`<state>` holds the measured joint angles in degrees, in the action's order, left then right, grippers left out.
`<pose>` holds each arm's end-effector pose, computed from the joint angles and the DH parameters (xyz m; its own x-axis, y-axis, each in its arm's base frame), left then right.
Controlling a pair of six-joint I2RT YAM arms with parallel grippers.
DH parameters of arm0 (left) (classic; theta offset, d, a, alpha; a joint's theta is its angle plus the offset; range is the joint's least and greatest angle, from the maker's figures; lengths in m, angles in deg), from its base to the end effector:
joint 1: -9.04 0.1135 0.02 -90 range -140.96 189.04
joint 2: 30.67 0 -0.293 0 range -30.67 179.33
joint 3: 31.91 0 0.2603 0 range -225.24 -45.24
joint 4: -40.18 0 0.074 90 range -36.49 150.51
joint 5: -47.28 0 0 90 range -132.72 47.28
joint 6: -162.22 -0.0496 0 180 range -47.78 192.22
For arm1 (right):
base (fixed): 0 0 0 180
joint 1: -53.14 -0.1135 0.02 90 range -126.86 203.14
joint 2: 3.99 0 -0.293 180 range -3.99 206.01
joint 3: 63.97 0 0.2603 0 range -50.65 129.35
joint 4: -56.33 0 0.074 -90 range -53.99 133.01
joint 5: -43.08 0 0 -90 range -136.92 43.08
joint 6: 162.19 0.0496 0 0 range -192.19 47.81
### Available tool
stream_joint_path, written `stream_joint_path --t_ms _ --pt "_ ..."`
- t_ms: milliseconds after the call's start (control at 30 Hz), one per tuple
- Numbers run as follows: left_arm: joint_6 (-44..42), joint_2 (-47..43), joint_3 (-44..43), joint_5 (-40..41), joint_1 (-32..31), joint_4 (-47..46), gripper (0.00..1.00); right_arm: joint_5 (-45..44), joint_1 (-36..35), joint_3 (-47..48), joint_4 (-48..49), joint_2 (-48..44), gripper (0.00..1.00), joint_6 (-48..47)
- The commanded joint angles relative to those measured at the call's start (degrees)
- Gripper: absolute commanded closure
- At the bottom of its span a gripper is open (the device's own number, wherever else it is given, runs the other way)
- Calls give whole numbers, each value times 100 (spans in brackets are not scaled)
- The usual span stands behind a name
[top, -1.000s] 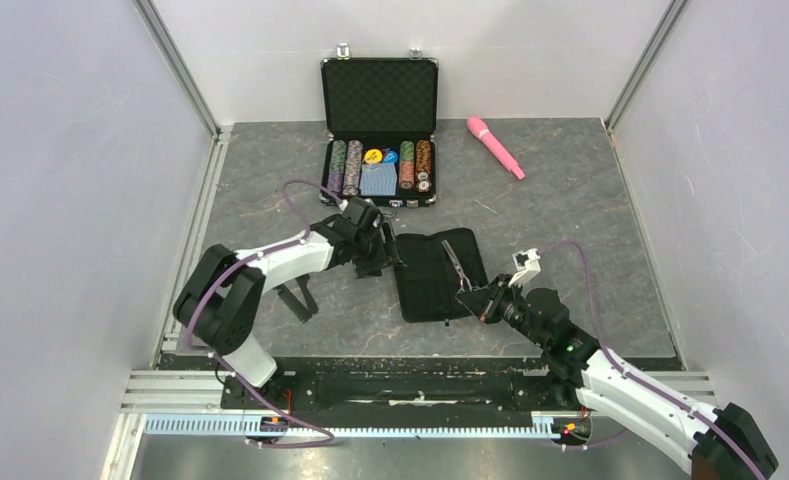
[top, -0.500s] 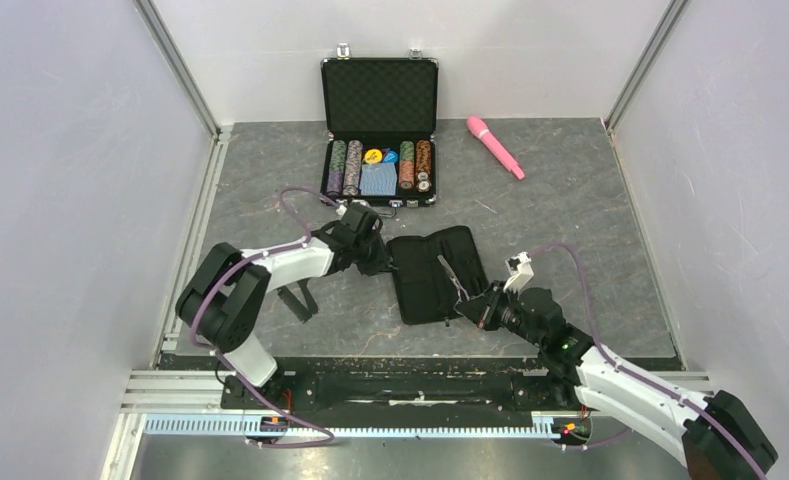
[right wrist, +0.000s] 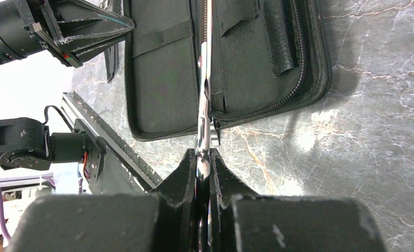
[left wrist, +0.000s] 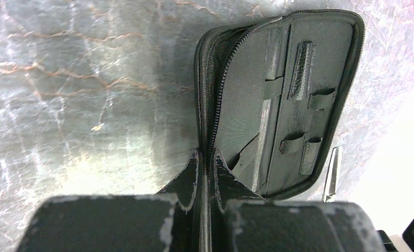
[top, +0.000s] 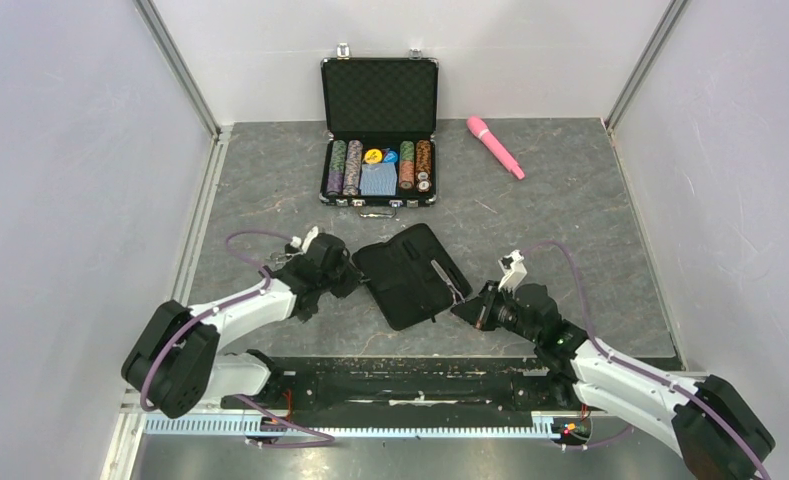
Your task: Sort the hair-cutting tools
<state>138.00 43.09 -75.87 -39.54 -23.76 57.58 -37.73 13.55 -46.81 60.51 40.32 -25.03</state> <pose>0.2098 -0.1320 0.1748 -0.7174 -0.6210 -0.3159 -0.3536 0.7152 -0.6029 0.1145 0.1050 0.1514 -0.7489 0.3200 -0.5803 -0.2843 0.6359 0.7175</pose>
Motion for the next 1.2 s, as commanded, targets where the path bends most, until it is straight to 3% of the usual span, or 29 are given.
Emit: stream_joint_path --t_ms 0,867,1167 --pt "682 -378 323 368 19 -180 98 325 39 232 480 173 100 151" --pt "497 -363 253 171 17 -188 98 1537 706 -733 1502 703 100 1323" --pt "467 -516 173 330 10 -17 98 1574 779 -437 656 779 100 1256"
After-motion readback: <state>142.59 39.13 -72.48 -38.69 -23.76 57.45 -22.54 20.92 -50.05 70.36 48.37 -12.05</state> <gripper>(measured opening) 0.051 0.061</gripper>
